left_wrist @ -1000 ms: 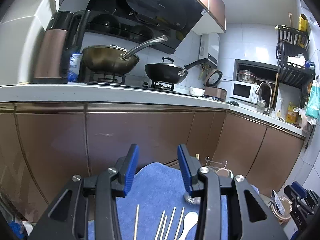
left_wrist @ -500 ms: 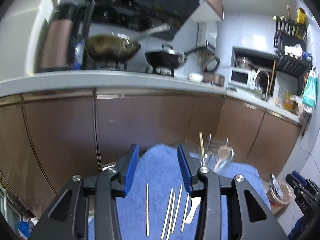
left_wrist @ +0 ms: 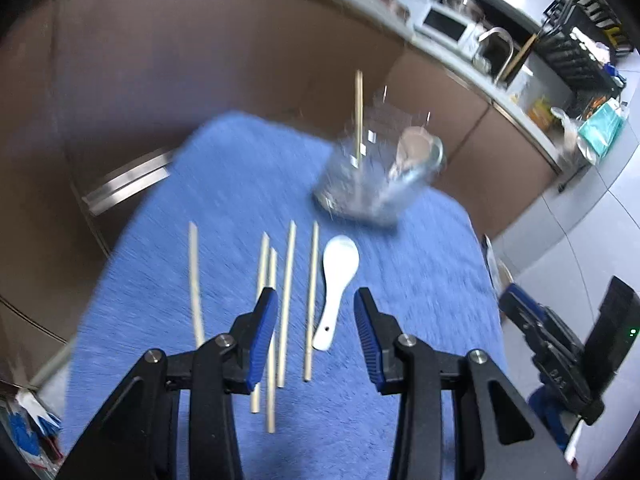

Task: Organize utensils
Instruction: 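Move both open tools back toward the remaining utensils on the towel, then grasp the white spoon with the right tool while the left tool grasps a chopstick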

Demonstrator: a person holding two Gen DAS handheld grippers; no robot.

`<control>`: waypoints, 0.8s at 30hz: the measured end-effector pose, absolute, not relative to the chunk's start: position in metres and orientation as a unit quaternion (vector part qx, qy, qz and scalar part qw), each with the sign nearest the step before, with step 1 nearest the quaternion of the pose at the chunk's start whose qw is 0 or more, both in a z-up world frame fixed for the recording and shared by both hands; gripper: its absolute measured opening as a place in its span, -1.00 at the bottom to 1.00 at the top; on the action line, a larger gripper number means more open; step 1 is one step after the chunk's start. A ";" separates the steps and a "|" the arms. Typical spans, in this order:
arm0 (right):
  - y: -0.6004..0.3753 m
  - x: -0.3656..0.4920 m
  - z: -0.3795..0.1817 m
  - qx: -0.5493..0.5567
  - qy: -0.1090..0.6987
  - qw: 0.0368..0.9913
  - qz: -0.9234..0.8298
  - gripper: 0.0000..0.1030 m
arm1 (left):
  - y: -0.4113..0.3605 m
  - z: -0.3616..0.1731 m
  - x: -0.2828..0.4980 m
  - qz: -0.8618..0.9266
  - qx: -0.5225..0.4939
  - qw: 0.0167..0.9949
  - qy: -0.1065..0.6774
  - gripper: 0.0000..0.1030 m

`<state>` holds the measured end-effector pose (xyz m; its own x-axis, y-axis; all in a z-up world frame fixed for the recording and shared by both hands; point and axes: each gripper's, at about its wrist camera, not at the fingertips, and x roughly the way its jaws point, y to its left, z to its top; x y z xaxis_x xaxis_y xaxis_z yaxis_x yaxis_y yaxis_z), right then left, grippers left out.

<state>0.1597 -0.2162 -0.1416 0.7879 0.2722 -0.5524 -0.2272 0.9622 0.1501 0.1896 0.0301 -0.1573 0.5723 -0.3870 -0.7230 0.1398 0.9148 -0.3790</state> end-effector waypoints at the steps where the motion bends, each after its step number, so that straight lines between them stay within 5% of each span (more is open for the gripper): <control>1: -0.216 0.167 -0.149 0.041 0.309 0.940 0.138 -0.30 | 0.028 -0.163 0.197 -0.156 -0.144 0.868 0.449 -0.30; 24: -0.187 0.267 -0.218 0.058 0.410 0.886 0.209 -0.30 | 0.018 -0.246 0.304 -0.143 -0.144 0.799 0.566 -0.64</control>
